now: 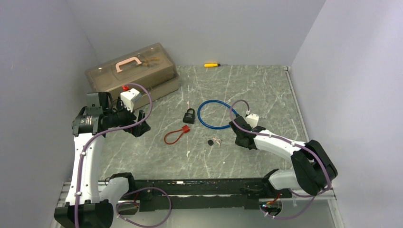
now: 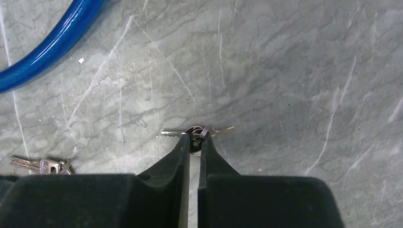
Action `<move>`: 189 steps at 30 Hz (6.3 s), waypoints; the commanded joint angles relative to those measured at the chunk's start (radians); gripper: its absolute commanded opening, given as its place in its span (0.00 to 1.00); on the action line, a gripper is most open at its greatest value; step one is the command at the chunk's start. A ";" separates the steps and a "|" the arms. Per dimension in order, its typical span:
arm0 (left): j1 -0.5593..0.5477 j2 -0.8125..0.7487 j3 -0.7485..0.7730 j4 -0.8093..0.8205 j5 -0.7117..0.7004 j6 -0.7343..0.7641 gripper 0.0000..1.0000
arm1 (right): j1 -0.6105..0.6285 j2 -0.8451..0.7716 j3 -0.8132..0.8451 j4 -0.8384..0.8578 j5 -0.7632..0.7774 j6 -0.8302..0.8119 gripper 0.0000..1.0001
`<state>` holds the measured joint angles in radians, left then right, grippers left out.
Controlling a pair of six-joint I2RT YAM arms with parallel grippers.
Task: Unlock with the key
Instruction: Pick up the key from the center of the board.
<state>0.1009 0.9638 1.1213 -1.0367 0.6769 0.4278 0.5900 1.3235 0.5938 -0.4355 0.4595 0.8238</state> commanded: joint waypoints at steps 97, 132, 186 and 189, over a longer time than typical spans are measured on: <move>-0.670 -0.189 0.018 0.096 0.164 0.223 0.00 | 0.548 -0.135 0.681 0.043 -0.785 -0.404 0.00; -0.684 -0.321 -0.019 0.308 -0.012 0.114 0.70 | 0.355 -0.041 0.752 -0.107 -0.385 0.128 0.00; -0.872 -0.193 -0.288 0.728 -0.410 0.013 0.26 | 0.261 -0.051 0.381 0.542 -0.719 0.691 0.00; -0.871 -0.192 -0.264 0.695 -0.369 0.015 0.19 | 0.265 -0.042 0.384 0.542 -0.733 0.681 0.00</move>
<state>-0.7673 0.7868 0.7921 -0.3355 0.2821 0.4259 0.8482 1.2884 0.9417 0.0803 -0.2459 1.5173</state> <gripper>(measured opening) 0.237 0.009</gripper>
